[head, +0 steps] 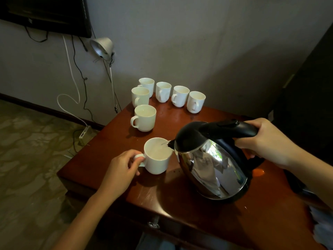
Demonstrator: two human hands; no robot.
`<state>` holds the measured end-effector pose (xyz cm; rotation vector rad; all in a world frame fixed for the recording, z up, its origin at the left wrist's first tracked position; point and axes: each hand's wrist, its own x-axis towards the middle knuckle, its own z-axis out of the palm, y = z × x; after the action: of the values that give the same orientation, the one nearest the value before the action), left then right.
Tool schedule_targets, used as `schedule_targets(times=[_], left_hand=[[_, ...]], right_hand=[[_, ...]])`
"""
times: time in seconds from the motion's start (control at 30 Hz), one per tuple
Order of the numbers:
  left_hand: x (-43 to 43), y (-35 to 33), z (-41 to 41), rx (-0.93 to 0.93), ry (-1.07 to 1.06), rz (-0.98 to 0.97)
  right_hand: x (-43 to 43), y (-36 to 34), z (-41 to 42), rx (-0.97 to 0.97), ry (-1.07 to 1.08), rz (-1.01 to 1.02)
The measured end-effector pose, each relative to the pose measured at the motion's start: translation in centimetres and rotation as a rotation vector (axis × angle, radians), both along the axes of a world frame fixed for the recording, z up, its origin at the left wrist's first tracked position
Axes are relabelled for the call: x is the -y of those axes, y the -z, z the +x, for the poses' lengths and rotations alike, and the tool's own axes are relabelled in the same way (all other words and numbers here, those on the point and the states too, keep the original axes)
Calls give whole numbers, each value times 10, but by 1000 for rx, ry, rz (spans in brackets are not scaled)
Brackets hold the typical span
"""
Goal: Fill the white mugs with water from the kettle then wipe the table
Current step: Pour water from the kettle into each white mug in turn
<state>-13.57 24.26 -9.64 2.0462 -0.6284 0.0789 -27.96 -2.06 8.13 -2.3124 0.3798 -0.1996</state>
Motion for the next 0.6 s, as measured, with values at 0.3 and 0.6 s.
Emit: schedule_targets(times=[0.3,0.6], left_hand=[[7,12,1,-162,101,8],[12,9,-3,-176,111,-53]], right_hand=[[1,-1,1,-14,-7,-15],[-1,-2,3,-27,-39,-20]])
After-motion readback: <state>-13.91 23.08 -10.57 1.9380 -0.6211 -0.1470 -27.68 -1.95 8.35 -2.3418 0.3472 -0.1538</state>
